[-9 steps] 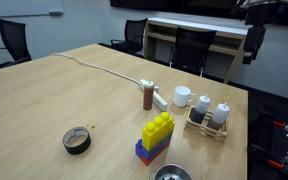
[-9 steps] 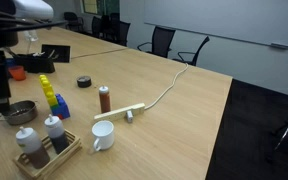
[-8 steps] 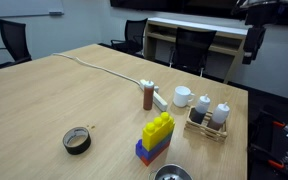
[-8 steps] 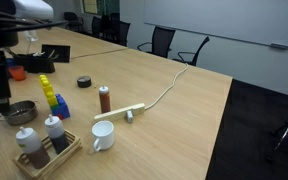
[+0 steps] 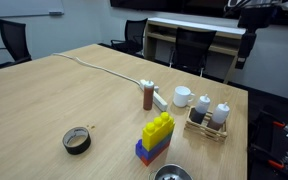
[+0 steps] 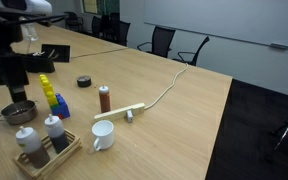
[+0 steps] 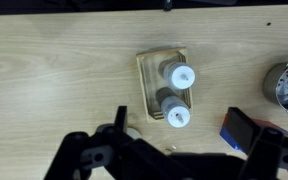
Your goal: Detach two of the topmost Legos from the stack of Legos
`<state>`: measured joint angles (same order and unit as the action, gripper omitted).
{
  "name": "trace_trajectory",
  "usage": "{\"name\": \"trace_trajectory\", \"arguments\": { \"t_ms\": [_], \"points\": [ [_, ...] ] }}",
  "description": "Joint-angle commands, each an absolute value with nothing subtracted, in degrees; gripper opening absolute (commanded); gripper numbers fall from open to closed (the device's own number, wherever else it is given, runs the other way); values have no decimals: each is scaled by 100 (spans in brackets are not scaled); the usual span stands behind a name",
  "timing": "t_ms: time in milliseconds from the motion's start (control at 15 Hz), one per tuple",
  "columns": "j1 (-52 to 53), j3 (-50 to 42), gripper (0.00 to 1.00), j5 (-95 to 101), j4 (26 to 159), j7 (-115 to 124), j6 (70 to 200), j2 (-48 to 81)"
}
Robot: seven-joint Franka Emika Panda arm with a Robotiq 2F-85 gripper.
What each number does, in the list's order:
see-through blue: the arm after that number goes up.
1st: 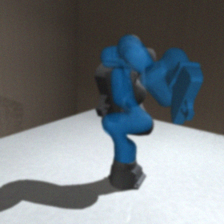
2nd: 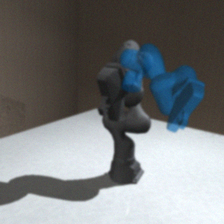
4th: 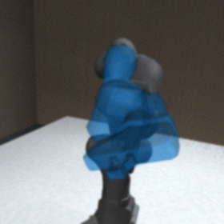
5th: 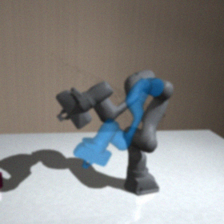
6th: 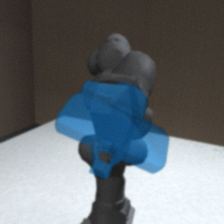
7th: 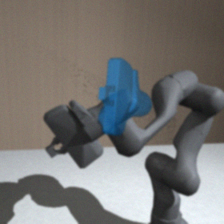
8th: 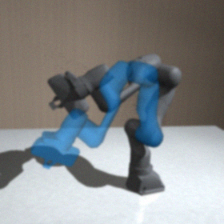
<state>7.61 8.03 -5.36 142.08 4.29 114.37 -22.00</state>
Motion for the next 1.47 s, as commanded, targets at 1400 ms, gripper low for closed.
{"name": "trace_trajectory", "arguments": {
  "t_ms": [1400],
  "points": [
    [1918, 1767, 100, 746, 13009, -1772, 13632, -254]
  ]
}}
